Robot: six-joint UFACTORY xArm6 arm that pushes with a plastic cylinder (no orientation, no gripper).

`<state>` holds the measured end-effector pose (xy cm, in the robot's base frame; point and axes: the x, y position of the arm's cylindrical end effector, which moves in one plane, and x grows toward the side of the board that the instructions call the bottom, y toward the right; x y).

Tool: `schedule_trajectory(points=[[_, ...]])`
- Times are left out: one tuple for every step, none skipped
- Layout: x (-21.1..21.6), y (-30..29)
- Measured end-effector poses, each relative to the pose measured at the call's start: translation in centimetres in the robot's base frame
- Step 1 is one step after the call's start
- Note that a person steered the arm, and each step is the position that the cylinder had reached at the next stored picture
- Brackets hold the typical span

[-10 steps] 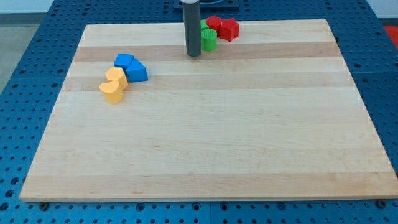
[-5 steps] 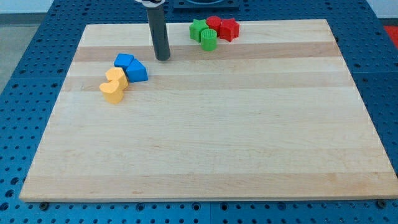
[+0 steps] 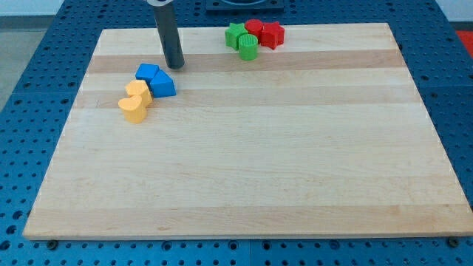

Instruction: Move blue cube towards green blocks

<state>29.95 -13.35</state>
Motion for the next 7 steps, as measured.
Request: schedule_trajectory(points=[[0.0,-0.2],[-0.2,-0.6],[-0.9,-1.3],[-0.9,-3.1],[-0.8,-6.2],[0.1,-8.2],[2.3,-8.3]])
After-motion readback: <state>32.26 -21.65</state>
